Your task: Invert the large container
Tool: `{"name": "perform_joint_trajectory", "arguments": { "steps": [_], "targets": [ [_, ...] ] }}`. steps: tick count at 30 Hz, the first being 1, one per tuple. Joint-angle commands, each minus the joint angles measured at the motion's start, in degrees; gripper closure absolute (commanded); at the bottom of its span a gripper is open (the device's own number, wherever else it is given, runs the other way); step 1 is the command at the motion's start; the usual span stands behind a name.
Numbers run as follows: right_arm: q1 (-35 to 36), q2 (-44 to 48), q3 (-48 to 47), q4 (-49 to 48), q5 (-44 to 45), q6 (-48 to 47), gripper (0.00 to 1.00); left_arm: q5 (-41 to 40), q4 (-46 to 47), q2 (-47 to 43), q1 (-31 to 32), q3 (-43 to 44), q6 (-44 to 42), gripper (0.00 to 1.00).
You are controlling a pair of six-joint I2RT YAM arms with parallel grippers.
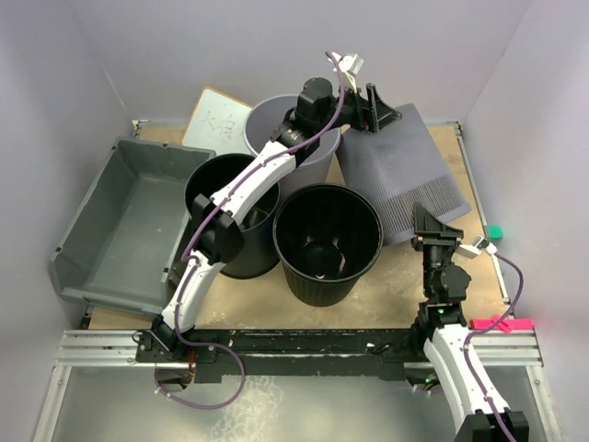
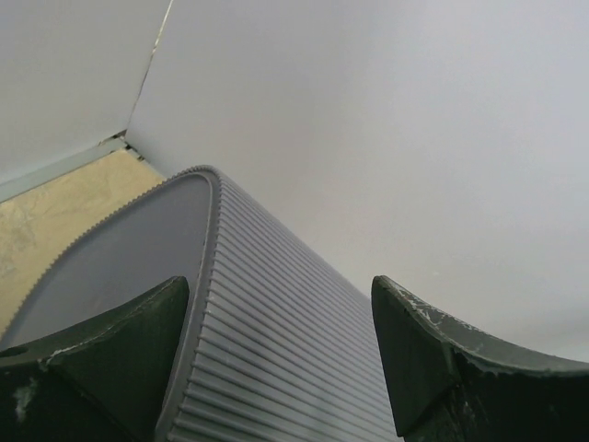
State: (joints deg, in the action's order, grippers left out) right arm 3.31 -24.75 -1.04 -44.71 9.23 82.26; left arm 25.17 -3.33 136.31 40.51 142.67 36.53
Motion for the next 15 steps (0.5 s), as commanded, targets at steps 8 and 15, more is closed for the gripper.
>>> {"name": "perform_joint_trajectory", "arguments": {
  "steps": [8,15],
  "targets": [
    [0.4,-6.1,8.1,4.7,-0.3,1.0,0.34,9.8,6.4,-1.6,4.5,2.6,7.0,0.24],
    [0.4,-8.8,8.1,5.7,1.5,1.9,0.22,10.4,6.4,-2.5,6.9,1.4,6.3,0.24]
  ]
}}
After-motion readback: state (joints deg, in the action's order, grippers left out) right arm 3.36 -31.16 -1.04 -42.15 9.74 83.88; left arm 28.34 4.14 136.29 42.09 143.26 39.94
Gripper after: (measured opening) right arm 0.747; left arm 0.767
